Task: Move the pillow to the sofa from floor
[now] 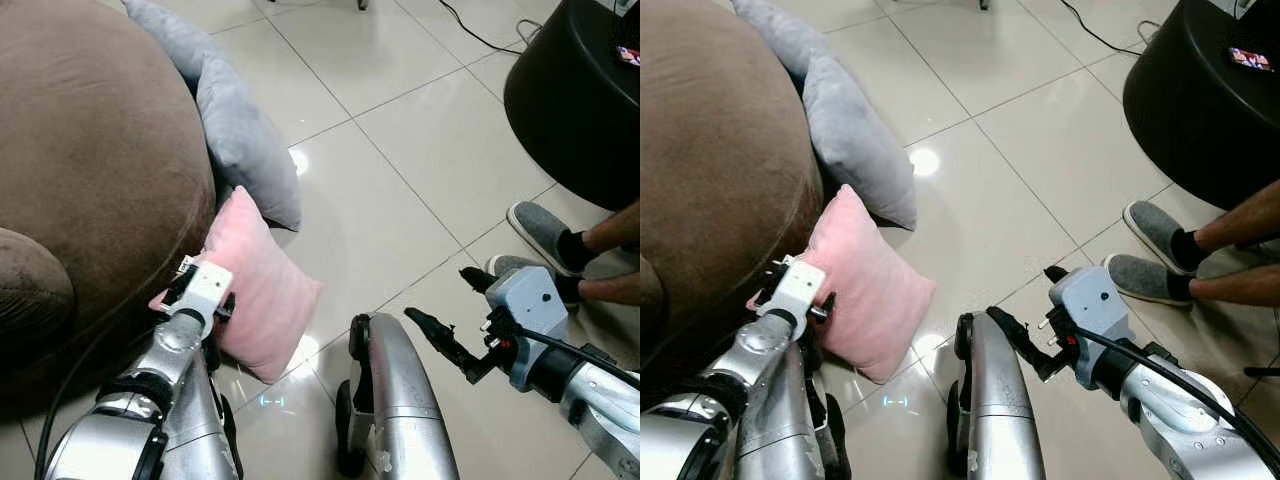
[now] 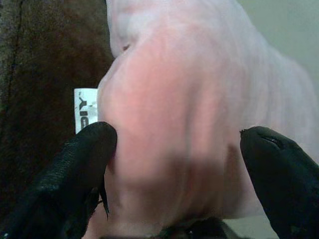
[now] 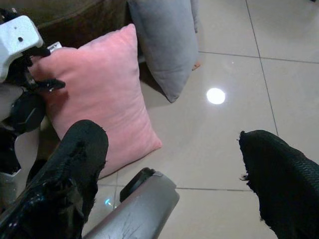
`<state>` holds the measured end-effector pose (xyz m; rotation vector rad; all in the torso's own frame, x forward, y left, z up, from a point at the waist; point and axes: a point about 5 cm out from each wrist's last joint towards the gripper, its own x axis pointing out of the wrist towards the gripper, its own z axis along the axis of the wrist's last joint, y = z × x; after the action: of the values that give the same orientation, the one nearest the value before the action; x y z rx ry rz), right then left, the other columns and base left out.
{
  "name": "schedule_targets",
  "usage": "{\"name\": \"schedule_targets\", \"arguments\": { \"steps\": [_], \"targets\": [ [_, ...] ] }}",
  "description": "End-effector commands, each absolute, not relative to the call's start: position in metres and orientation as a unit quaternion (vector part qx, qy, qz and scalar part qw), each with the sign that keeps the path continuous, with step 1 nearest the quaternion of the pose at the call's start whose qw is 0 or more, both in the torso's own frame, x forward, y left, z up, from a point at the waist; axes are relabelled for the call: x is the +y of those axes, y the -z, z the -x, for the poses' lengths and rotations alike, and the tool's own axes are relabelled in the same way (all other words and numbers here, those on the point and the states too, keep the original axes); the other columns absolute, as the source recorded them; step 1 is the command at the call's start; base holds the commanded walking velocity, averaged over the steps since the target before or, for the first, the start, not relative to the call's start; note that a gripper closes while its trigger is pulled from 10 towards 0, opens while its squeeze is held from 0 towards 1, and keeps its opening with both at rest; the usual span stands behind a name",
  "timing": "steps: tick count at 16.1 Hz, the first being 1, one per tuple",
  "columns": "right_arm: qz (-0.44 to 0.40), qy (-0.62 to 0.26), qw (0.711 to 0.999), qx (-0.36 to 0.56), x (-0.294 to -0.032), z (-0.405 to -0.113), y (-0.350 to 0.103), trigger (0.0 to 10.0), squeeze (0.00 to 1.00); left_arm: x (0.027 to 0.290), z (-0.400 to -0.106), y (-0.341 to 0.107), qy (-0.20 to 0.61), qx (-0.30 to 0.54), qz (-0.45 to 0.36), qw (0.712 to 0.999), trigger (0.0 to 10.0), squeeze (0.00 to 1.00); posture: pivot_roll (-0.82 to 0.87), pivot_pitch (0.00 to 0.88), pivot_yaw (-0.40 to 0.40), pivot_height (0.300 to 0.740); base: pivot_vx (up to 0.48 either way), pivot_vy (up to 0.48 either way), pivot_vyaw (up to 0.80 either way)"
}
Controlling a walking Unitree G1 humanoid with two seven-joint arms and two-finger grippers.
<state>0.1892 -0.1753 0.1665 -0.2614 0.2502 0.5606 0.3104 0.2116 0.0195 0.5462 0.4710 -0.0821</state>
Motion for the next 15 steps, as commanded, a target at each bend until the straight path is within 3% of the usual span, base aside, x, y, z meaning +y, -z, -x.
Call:
{"name": "schedule_targets", "arguments": {
  "steps": [1, 6, 10, 12, 13, 15],
  "targets": [
    [0.13, -0.264, 0.947, 0.129, -0.18, -0.184, -0.169, 10.0, 0.0, 0.212, -0.305, -0.012, 0.031, 0.249, -0.267, 0.93, 10.0, 0.12, -0.23, 0.339, -0.126, 0.531, 0.0, 0.0, 0.0],
    [0.11, -0.236, 0.956, 0.132, -0.183, -0.181, -0.166, 10.0, 0.0, 0.222, -0.314, -0.027, -0.016, 0.213, -0.193, 0.958, 10.0, 0.09, -0.21, 0.349, -0.118, 0.531, 0.0, 0.0, 0.0],
    [0.089, -0.206, 0.966, 0.13, -0.183, -0.182, -0.154, 10.0, 0.0, 0.213, -0.319, -0.045, 0.029, 0.112, -0.102, 0.988, 10.0, 0.09, -0.14, 0.297, -0.086, 0.531, 0.0, 0.0, 0.0],
    [0.074, -0.201, 0.969, 0.124, -0.18, -0.183, -0.147, 10.0, 0.0, 0.197, -0.311, -0.062, 0.098, 0.018, -0.09, 0.991, 10.0, 0.09, -0.1, 0.261, -0.07, 0.531, 0.0, 0.0, 0.0],
    [0.063, -0.194, 0.972, 0.117, -0.178, -0.185, -0.142, 10.0, 0.0, 0.186, -0.289, -0.082, 0.122, -0.037, -0.063, 0.99, 10.0, 0.1, -0.06, 0.218, -0.056, 0.531, 0.0, 0.0, 0.0],
    [0.055, -0.188, 0.974, 0.112, -0.176, -0.187, -0.139, 10.0, 0.0, 0.179, -0.267, -0.098, 0.132, -0.063, -0.06, 0.987, 10.0, 0.1, -0.03, 0.184, -0.053, 0.531, 0.0, 0.0, 0.0]
  ]
}}
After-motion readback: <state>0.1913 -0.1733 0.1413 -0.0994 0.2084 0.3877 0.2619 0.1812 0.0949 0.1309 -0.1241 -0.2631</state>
